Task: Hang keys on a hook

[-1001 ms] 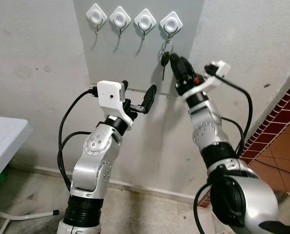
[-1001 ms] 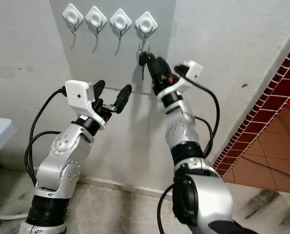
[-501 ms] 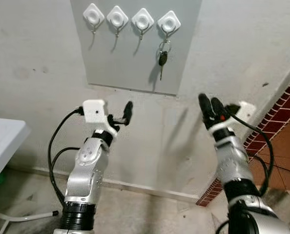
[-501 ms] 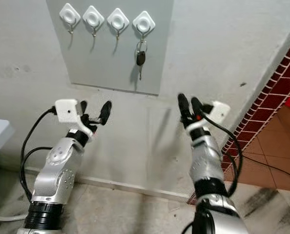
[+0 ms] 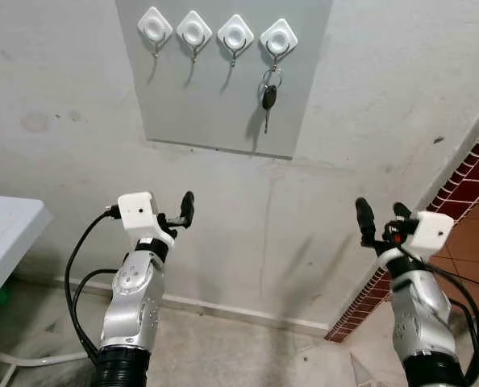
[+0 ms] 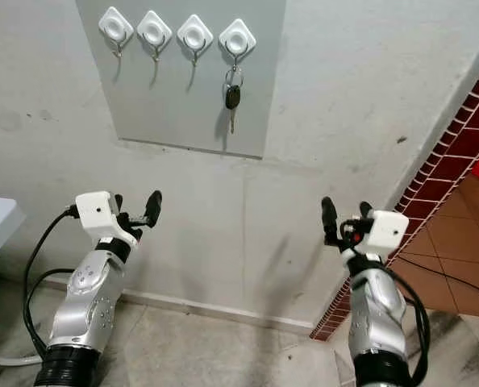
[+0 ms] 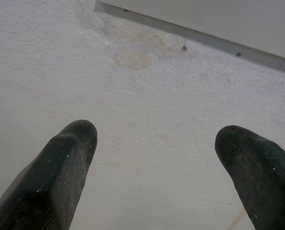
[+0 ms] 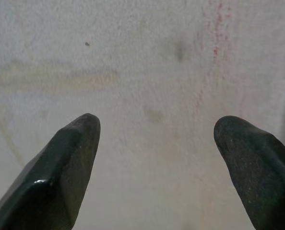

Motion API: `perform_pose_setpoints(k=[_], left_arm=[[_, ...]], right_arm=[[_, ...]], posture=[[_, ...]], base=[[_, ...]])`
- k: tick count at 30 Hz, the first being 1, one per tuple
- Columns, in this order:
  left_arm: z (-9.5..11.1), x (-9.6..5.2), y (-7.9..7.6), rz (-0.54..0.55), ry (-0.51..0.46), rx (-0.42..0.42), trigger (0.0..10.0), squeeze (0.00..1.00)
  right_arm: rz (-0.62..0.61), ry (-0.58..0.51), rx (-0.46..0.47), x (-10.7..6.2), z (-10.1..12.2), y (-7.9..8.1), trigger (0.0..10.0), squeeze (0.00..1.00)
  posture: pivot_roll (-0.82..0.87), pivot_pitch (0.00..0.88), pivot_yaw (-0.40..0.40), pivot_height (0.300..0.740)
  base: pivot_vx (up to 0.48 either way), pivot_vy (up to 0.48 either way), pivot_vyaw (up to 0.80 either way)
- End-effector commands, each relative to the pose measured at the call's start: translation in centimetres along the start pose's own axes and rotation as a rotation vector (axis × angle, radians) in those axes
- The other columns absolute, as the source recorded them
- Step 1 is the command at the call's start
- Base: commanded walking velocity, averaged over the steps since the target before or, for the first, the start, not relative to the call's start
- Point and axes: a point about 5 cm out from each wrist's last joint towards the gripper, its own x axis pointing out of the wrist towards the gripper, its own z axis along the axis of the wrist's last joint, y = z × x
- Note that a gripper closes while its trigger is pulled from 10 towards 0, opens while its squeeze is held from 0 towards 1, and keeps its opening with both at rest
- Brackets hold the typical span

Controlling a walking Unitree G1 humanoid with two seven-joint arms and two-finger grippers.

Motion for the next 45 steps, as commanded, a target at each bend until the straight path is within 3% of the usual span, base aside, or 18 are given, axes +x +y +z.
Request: perform_pose_setpoints(k=[1,10,11,13,24,45], left_arm=[[-0.7,-0.4,0.3,0.009,0.018,0.008,10.0,0.0],[-0.5,-1.1,0.5,-0.005,-0.014,-0.041,10.0,0.0],[-0.4,-1.2,0.4,-0.014,-0.02,-0.033,10.0,0.0],[-0.2,-1.4,0.4,-0.036,-0.04,-0.027,10.0,0.0],[0.3,-1.9,-0.3,-0.084,-0.093,-0.026,10.0,0.0],[0.7,-1.2,-0.4,-0.102,-0.093,-0.016,10.0,0.0]], right_arm=[[0.035,-0.011,-0.04,-0.2,0.3,0.7,10.0,1.0],[0.037,-0.01,-0.047,-1.6,0.6,0.9,10.0,1.0],[0.036,-0.01,-0.067,-1.7,0.6,0.8,10.0,0.63],[0.032,-0.012,-0.101,-2.0,0.6,0.7,10.0,0.0],[0.053,-0.013,-0.2,-2.6,1.1,1.8,10.0,0.0],[0.066,-0.017,-0.238,-1.9,1.7,2.6,10.0,0.0]], posture=[[-0.03,0.0,-0.02,0.74],[-0.04,0.0,-0.023,0.74],[-0.04,0.0,-0.025,0.74],[-0.04,0.0,-0.025,0.74],[-0.03,0.0,-0.019,0.74],[-0.02,0.0,-0.021,0.74]], base=[[0.0,0.0,0.0],[0.0,0.0,0.0],[0.0,0.0,0.0],[0.0,0.0,0.0],[0.0,0.0,0.0],[0.0,0.0,0.76]])
